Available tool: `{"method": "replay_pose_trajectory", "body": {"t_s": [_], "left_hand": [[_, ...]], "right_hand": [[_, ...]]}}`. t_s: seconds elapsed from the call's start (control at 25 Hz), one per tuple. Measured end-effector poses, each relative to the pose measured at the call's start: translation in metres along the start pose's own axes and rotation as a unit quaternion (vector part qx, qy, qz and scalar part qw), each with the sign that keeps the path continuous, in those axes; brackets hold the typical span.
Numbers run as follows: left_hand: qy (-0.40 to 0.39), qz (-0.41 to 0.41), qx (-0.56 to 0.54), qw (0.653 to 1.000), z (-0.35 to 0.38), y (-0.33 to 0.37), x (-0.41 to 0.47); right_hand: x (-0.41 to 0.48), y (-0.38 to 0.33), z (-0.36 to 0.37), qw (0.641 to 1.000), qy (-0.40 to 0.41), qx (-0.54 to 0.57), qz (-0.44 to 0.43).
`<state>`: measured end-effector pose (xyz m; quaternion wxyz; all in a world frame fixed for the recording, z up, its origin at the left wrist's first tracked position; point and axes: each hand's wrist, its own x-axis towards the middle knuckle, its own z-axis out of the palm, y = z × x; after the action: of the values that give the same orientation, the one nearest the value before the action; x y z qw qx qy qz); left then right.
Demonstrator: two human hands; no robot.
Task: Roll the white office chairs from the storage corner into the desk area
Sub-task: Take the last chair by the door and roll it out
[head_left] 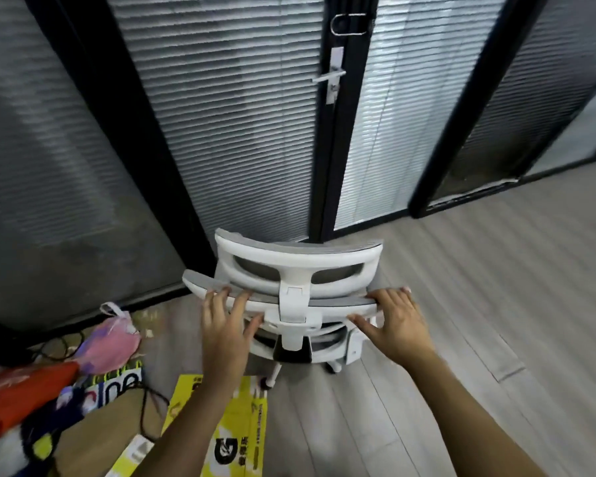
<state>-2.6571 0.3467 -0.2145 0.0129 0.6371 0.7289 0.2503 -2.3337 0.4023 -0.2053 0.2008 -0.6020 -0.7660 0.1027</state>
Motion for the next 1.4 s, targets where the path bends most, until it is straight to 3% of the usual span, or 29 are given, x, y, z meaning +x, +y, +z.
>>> {"method": "replay_pose_trajectory", "body": {"t_s": [0.44,0.72,1.0,1.2,1.4], "left_hand": [[-0.122,0.202,-0.097,0.967,0.138,0.324,-0.019],[-0.187,0.344,-0.138,0.910,0.251,0.567,-0.033],[-0.232,0.429,-0.203,0.849,0.336,0.823,-0.089],[-0.240,0.477,-0.215,0.818,0.401,1.007,-0.143],[-0.283,0.519,-0.191,0.784,0.462,1.203,-0.187]], "right_hand": [[-0.184,0.259,-0.136,0.961,0.120,-0.012,0.249],[-0.279,0.440,-0.231,0.910,0.159,-0.041,0.381],[-0.379,0.617,-0.328,0.854,0.216,-0.055,0.470],[-0.444,0.748,-0.402,0.795,0.229,-0.094,0.554],[-0.487,0.868,-0.482,0.695,0.257,-0.048,0.669]]}}
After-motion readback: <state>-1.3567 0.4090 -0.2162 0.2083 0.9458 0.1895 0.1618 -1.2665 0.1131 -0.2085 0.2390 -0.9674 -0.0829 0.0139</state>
